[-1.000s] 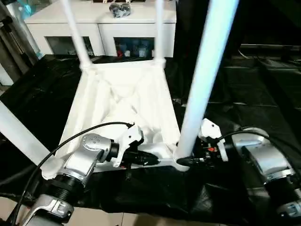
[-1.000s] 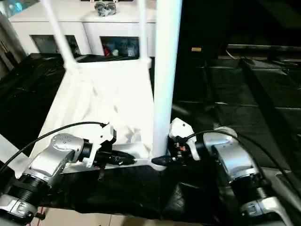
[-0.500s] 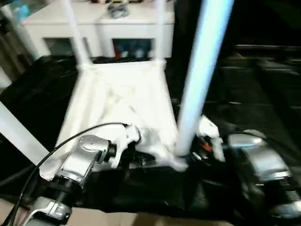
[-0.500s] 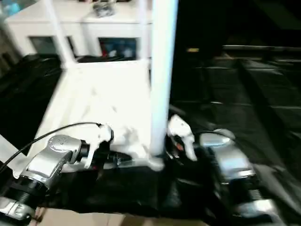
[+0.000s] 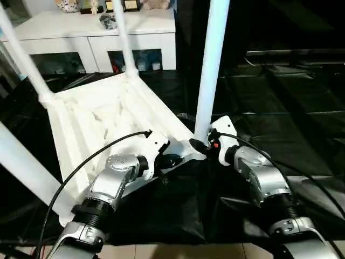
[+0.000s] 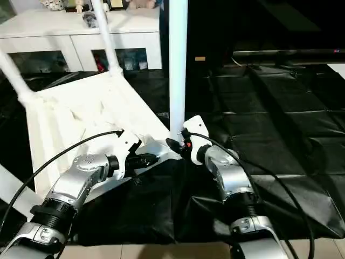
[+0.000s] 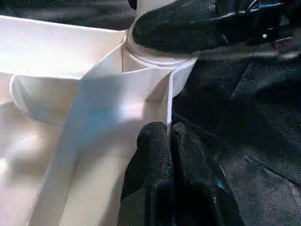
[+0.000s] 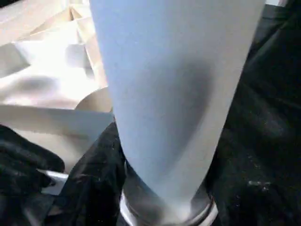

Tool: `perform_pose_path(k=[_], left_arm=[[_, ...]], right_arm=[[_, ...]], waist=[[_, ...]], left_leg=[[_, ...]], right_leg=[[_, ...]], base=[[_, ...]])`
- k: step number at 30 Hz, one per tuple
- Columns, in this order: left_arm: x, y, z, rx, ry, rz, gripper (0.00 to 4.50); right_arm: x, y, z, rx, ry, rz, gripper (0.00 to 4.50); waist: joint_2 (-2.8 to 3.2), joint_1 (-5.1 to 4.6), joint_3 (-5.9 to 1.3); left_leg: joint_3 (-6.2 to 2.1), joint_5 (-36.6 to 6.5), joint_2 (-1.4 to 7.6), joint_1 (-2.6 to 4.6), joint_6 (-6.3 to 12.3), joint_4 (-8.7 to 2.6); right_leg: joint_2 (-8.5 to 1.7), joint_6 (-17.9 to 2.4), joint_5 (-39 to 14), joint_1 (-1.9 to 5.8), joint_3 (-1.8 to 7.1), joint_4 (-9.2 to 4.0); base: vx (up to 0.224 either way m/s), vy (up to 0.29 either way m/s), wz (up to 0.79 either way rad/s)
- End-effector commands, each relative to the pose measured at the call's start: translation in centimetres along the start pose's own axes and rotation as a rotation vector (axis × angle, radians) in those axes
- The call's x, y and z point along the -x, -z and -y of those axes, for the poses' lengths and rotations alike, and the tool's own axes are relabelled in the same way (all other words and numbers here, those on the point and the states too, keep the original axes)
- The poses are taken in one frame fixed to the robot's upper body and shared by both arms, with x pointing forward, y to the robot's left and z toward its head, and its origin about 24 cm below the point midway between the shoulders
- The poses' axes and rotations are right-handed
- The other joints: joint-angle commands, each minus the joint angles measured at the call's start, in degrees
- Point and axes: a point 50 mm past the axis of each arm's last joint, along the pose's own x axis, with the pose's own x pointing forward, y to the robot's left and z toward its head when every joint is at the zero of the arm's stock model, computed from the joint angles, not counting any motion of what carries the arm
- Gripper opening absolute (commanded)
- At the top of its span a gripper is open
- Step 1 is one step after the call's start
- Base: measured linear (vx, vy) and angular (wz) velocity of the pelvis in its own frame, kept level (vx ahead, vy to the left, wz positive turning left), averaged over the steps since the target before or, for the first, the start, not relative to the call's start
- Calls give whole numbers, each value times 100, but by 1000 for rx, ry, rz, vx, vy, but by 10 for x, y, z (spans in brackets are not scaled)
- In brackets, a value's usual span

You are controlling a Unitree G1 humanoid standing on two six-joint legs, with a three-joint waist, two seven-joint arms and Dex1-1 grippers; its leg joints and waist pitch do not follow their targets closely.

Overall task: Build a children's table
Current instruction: Rotate leg to tighten

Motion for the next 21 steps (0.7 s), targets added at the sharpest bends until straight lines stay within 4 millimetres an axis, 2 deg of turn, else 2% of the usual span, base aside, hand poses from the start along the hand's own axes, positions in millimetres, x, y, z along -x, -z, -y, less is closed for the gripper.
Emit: perform_pose_path(k=[1, 2, 3, 4, 5, 6, 8, 10, 11, 12, 13, 14, 18, 19, 20, 21], left_arm=[[-19, -24, 21, -87, 124, 72, 0], [-17, -24, 22, -90, 142, 77, 0], [-12, -23, 23, -101, 182, 82, 0], [-9, -22, 24, -107, 211, 83, 0], [-4, -21, 25, -112, 250, 82, 0], [-2, -20, 25, -115, 267, 81, 0], [3, -18, 25, -124, 300, 65, 0], [7, -16, 23, -138, 322, 48, 0], [8, -16, 22, -143, 332, 42, 0], [9, -15, 22, -145, 335, 40, 0], [11, -15, 21, -151, 346, 33, 0], [12, -15, 21, -155, 353, 29, 0], [22, -12, 16, -169, 403, -7, 0], [24, -12, 16, -170, 409, -12, 0], [25, -12, 15, -171, 413, -16, 0], [27, -11, 14, -174, 417, -20, 0]], right_arm=[[-22, 27, -57, -80, -288, -110, 289], [-19, 27, -55, -63, -308, -110, 303], [-12, 27, -53, -36, -363, -110, 303], [-6, 27, -52, -16, -415, -110, 303], [4, 27, -49, 18, -499, -114, 303], [9, 27, -48, 35, -536, -117, 303], [22, 28, -45, 77, -630, -141, 303], [34, 28, -40, 102, -700, -170, 303], [38, 28, -39, 108, -720, -182, 303], [39, 28, -38, 111, -727, -187, 303], [44, 28, -35, 120, -751, -203, 303], [47, 27, -33, 126, -766, -213, 303], [63, 30, -26, 183, -857, -313, 303], [65, 31, -25, 195, -868, -330, 282], [66, 31, -25, 202, -877, -344, 282], [67, 31, -25, 203, -886, -353, 282]], waist=[[-16, 34, -158], [-19, 27, -162], [-39, 36, -172], [-35, 52, -184], [-30, 68, -211], [-28, 90, -222], [-11, 161, -263], [-28, 243, -260], [-39, 297, -255], [-39, 297, -255], [-46, 380, -247], [-43, 396, -229], [-51, 440, -202], [-59, 448, -209], [-61, 445, -210], [-95, 441, -210]], left_leg=[[-27, -1686, 65, -98, 214, -445], [-23, -1666, 66, -97, 218, -443], [-18, -1586, 64, -106, 244, -436], [-19, -1518, 64, -104, 273, -429], [-2, -1175, 78, -121, 424, -393], [-9, -1077, 83, -121, 477, -389], [23, -587, 90, -103, 725, -319], [46, -404, 96, -87, 868, -292], [55, -391, 102, -99, 905, -289], [55, -391, 102, -99, 905, -289], [62, -469, 125, -62, 885, -300], [53, -543, 127, -90, 829, -321], [53, -910, 137, -67, 608, -360], [47, -888, 138, -70, 571, -361], [46, -856, 136, -73, 573, -358], [48, -785, 130, -88, 576, -355]], right_leg=[[-227, -1122, -1539, 206, 193, -560], [-224, -1135, -1509, 203, 194, -556], [-227, -1157, -1414, 216, 197, -547], [-225, -1166, -1319, 230, 196, -541], [-223, -1317, -663, 250, 204, -484], [-218, -1363, -472, 275, 190, -469], [-207, -1609, 359, 274, 183, -387], [-199, -1703, 628, 256, 175, -367], [-212, -1712, 566, 263, 176, -357], [-212, -1712, 566, 263, 176, -357], [-216, -1689, 344, 237, 183, -370], [-221, -1648, 123, 255, 177, -377], [-234, -1495, -533, 237, 197, -432], [-237, -1464, -530, 248, 202, -427], [-234, -1460, -489, 246, 204, -420], [-231, -1458, -426, 252, 204, -416]], base=[[0, 0, 0], [0, 0, 0], [0, 0, 0], [0, 0, 0], [0, 0, 0], [51, -2, 3], [26, -1, 1], [0, 0, 0], [0, 0, 0], [0, 0, 0], [0, 0, 0], [0, 0, 0], [0, 0, 0], [0, 0, 0], [0, 0, 0], [0, 0, 0]])
